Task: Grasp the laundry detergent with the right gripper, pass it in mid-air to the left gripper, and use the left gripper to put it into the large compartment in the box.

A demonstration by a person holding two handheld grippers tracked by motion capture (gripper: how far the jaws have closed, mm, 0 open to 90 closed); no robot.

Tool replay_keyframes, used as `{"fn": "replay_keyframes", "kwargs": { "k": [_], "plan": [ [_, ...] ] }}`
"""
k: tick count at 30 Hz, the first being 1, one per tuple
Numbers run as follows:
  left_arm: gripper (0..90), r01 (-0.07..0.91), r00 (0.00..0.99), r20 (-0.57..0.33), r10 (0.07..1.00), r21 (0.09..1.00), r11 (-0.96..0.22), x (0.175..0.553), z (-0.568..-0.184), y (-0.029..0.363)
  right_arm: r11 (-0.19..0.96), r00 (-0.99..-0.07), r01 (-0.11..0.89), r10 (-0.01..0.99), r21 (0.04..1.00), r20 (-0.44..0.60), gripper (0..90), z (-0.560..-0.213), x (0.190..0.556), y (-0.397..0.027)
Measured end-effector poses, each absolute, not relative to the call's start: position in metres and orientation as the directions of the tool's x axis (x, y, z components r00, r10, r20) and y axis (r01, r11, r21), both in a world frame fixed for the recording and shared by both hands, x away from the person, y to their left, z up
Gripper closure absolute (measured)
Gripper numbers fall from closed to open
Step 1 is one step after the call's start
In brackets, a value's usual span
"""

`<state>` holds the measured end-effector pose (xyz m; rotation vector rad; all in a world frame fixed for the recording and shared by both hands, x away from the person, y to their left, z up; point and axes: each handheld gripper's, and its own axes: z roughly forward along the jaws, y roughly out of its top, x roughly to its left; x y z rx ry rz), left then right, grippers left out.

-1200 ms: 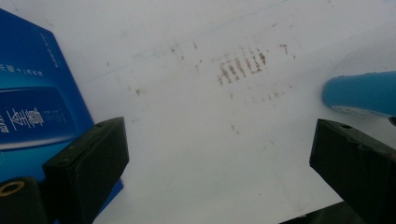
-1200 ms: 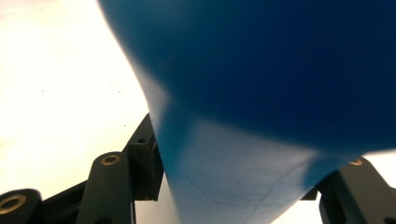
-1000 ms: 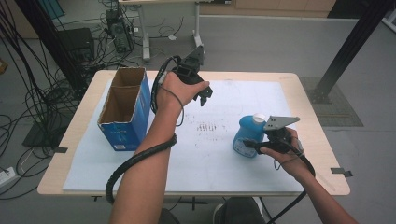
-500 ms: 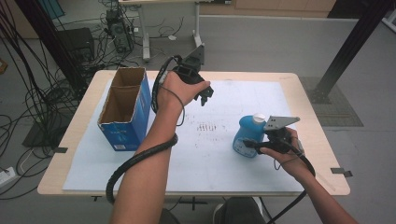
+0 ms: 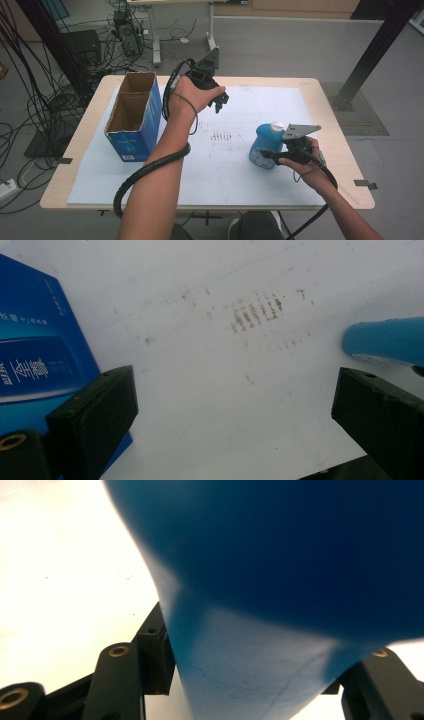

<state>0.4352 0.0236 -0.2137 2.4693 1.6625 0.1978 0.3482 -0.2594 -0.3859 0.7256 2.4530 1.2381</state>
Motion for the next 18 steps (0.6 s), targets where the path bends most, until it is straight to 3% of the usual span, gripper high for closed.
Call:
{"fn": "replay_keyframes", "kwargs": {
  "k": [18],
  "plan": [
    [5.0, 0.904, 0.379, 0.025, 0.925, 0.204, -0.376, 0.4343, -0.2128, 0.0234, 0.504, -0.828, 0.306, 0.560, 0.808, -0.036, 42.4, -0.3853, 0.3483, -0.2590]
  ]
}}
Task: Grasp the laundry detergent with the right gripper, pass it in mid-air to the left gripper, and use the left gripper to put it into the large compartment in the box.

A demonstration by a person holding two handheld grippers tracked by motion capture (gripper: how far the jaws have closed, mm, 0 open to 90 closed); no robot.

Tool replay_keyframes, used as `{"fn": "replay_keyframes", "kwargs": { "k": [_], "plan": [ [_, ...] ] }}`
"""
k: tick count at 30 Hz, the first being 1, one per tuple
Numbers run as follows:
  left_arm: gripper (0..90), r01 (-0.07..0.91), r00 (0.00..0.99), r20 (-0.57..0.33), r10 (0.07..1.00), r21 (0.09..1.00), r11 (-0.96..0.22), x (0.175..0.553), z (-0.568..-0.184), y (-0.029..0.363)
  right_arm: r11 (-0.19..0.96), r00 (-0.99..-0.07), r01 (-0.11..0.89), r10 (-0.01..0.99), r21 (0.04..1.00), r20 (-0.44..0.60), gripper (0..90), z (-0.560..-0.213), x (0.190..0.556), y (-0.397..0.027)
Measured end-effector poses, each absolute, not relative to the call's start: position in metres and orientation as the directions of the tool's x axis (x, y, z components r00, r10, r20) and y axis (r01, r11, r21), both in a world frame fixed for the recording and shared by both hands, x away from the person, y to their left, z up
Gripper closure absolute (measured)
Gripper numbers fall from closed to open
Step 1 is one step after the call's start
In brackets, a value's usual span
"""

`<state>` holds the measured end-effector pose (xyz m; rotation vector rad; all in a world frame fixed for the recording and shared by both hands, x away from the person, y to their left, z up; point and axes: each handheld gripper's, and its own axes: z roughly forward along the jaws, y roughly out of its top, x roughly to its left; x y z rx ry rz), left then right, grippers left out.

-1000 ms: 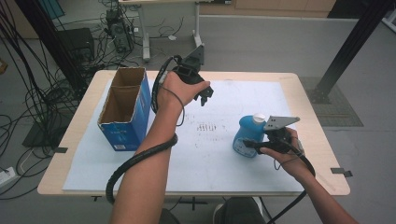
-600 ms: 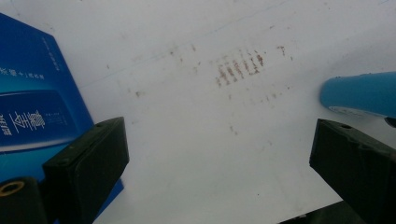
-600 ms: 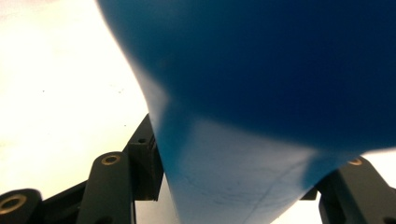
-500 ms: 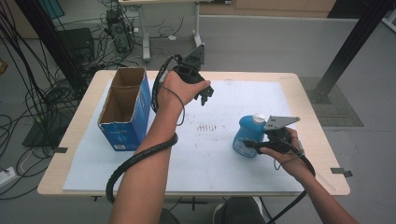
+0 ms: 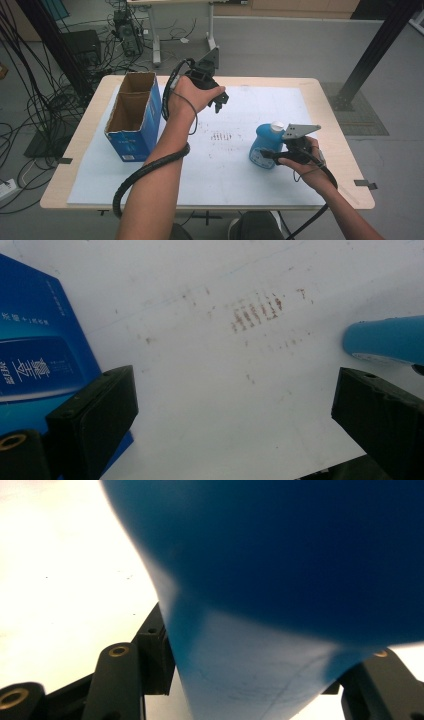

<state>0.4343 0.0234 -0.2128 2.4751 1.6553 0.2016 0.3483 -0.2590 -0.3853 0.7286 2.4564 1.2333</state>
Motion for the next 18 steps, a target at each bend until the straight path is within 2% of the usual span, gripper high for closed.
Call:
{"fn": "replay_keyframes", "kwargs": {
  "k": [18],
  "plan": [
    [5.1, 0.902, 0.382, 0.024, 0.924, 0.207, -0.379, 0.4333, -0.2120, 0.0233, 0.502, -0.826, 0.304, 0.562, 0.810, -0.038, 42.6, -0.3855, 0.3478, -0.2589]
  ]
}}
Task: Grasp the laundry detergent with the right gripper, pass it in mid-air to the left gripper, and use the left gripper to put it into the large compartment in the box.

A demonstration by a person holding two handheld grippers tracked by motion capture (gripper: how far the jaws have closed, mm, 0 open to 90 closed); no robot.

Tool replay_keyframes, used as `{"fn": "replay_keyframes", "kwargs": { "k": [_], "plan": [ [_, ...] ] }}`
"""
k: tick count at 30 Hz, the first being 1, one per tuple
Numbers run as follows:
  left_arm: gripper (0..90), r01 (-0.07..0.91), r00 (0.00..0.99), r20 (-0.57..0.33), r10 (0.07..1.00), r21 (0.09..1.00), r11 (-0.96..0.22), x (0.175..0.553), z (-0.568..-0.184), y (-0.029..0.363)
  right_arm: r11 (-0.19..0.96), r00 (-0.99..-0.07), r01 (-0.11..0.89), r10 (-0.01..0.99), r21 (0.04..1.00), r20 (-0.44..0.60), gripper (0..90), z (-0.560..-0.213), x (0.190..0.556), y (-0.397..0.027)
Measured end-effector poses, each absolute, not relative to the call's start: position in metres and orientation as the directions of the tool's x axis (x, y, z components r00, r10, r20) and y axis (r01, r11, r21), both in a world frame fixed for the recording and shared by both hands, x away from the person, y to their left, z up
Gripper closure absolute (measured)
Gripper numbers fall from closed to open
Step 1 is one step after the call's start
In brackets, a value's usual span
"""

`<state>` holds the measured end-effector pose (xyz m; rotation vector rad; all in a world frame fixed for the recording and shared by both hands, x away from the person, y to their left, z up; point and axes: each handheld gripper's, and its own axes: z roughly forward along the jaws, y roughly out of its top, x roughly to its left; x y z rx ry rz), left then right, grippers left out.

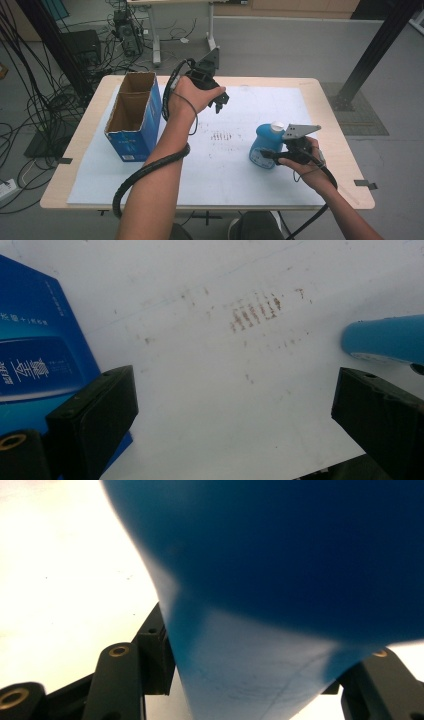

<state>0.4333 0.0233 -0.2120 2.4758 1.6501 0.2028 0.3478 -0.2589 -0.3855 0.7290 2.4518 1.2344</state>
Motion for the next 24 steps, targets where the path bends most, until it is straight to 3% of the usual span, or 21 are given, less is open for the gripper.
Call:
{"fn": "replay_keyframes", "kwargs": {
  "k": [24],
  "plan": [
    [5.1, 0.899, 0.390, 0.028, 0.921, 0.207, -0.387, 0.4328, -0.2100, 0.0223, 0.503, -0.827, 0.304, 0.561, 0.809, -0.038, 42.6, -0.3854, 0.3479, -0.2589]
  ]
}}
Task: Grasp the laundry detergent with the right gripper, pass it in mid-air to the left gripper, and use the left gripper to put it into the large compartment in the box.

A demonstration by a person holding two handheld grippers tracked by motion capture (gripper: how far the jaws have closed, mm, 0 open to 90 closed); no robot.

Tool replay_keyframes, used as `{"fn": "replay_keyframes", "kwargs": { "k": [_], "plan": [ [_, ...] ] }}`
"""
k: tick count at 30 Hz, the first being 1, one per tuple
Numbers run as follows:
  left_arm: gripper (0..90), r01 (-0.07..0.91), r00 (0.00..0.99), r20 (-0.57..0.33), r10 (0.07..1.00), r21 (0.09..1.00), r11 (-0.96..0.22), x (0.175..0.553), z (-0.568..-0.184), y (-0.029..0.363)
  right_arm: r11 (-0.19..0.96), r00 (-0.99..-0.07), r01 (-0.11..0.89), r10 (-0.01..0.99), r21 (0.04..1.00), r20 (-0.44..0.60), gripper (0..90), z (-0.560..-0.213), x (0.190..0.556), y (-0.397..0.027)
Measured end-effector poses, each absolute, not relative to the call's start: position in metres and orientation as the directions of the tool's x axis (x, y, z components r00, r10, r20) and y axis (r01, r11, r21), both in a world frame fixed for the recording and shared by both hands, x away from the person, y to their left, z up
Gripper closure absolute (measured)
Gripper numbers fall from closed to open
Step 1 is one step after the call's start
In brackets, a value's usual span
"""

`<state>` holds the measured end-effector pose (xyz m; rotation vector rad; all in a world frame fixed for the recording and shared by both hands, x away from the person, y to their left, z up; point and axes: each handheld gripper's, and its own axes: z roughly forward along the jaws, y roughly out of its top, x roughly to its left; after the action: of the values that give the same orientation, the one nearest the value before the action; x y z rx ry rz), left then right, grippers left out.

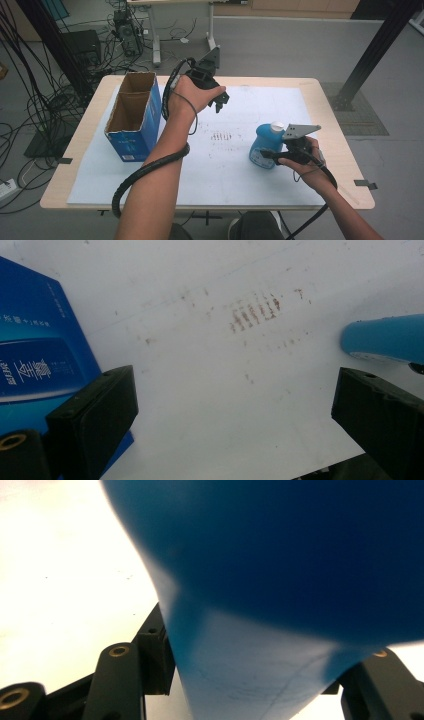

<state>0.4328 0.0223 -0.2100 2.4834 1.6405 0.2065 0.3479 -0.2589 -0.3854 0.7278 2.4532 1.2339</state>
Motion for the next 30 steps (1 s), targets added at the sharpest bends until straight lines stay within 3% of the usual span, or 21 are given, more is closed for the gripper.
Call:
{"fn": "replay_keyframes", "kwargs": {
  "k": [30],
  "plan": [
    [5.0, 0.854, 0.474, 0.038, 0.880, 0.222, -0.470, 0.424, -0.195, 0.026, 0.539, -0.832, 0.340, 0.554, 0.770, -0.020, 43.4, -0.376, 0.354, -0.253]
  ]
}}
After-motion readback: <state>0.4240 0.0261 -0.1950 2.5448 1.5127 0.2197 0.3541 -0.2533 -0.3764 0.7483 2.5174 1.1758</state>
